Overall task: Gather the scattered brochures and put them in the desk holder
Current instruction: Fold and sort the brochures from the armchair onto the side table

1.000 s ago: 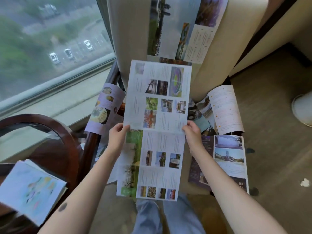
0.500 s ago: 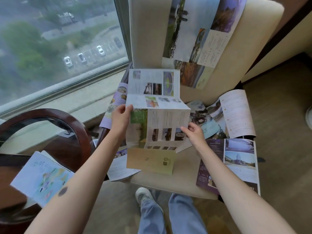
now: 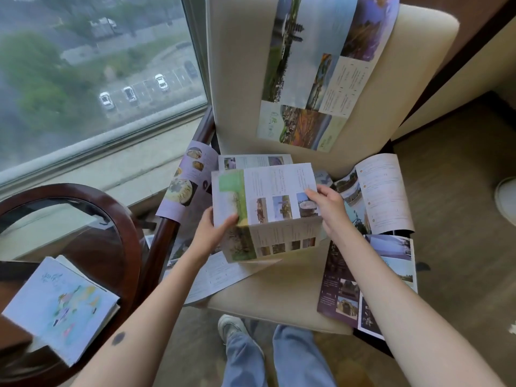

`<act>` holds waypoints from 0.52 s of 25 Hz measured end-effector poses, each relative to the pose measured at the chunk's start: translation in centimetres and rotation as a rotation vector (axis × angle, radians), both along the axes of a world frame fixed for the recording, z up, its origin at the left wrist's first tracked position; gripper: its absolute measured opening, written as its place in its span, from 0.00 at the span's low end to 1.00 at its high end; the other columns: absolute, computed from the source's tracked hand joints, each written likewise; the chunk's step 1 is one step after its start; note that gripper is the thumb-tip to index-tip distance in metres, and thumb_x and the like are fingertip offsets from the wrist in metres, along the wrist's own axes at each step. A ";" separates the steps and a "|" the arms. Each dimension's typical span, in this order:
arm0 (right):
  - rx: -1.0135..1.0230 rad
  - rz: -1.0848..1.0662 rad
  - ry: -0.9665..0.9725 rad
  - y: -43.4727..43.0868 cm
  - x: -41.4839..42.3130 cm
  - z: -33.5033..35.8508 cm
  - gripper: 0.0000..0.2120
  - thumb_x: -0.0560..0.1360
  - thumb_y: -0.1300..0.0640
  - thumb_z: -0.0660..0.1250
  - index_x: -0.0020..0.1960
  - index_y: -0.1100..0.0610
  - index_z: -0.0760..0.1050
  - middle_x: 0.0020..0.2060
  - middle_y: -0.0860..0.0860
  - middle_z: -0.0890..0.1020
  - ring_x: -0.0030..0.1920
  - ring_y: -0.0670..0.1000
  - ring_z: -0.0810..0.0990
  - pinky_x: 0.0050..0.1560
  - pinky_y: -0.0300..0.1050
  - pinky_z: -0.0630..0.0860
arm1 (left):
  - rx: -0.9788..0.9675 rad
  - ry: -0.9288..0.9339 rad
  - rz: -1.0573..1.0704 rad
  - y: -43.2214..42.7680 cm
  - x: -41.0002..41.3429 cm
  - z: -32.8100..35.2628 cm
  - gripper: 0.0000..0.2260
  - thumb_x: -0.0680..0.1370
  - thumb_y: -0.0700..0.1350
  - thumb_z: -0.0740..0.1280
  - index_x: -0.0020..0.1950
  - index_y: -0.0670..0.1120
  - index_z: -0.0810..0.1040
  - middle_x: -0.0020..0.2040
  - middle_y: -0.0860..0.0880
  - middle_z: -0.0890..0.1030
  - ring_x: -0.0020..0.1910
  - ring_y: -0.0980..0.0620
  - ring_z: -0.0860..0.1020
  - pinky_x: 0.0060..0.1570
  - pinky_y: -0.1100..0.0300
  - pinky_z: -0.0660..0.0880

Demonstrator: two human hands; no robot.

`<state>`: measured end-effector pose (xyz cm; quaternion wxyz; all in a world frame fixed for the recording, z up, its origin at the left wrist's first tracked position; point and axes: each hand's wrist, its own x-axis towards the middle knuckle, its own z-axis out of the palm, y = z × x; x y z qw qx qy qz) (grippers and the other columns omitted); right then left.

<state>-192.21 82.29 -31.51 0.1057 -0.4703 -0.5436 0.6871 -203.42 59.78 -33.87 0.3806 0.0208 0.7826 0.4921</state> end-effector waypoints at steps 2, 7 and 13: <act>0.008 0.003 -0.023 0.3 -0.6 0.1 0.12 0.77 0.63 0.63 0.59 0.65 0.74 0.53 0.57 0.80 0.48 0.52 0.80 0.47 0.42 0.78 | 0.069 -0.015 -0.040 -1.0 0.9 -0.8 0.41 0.64 0.54 0.76 0.72 0.48 0.59 0.67 0.45 0.72 0.63 0.47 0.74 0.61 0.47 0.73; -0.048 -0.043 -0.041 0.4 -2.0 0.0 0.08 0.77 0.63 0.64 0.55 0.62 0.76 0.49 0.55 0.80 0.42 0.48 0.80 0.43 0.40 0.78 | -0.232 1.035 -0.456 -1.4 0.7 -0.6 0.54 0.56 0.54 0.81 0.74 0.46 0.55 0.70 0.37 0.65 0.71 0.40 0.60 0.69 0.41 0.60; -0.121 0.023 -0.119 0.2 -3.6 0.1 0.05 0.75 0.63 0.65 0.51 0.60 0.77 0.48 0.57 0.81 0.41 0.50 0.80 0.43 0.43 0.77 | -0.340 1.247 -0.741 3.4 0.1 1.2 0.37 0.61 0.47 0.80 0.67 0.44 0.71 0.64 0.41 0.76 0.64 0.40 0.74 0.64 0.34 0.62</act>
